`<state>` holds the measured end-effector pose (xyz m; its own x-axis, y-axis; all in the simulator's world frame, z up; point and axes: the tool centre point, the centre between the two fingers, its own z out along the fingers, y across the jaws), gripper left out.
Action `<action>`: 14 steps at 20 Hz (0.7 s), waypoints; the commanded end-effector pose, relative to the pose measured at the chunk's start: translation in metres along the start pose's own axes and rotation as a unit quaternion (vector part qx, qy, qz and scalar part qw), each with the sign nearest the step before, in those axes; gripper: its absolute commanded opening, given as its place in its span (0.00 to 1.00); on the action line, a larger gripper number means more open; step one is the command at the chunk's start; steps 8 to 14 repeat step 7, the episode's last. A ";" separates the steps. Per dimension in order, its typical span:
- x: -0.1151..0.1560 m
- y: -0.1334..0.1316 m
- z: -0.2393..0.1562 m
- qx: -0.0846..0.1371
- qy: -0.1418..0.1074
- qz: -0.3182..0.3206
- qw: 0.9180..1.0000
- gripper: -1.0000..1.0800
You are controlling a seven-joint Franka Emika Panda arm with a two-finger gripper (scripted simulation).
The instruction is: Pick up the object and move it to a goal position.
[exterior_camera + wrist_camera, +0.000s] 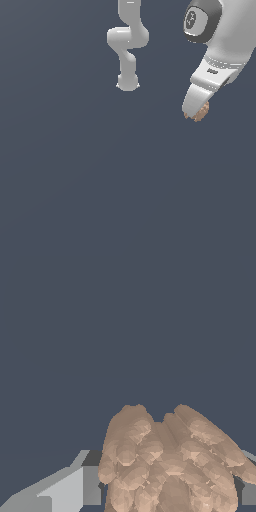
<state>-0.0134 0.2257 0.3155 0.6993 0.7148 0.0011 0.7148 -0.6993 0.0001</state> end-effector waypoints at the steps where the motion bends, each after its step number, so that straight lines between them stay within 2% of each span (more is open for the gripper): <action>1: 0.004 -0.002 -0.006 0.000 0.000 0.000 1.000 0.00; 14: 0.008 -0.003 -0.011 0.000 0.000 0.000 1.000 0.00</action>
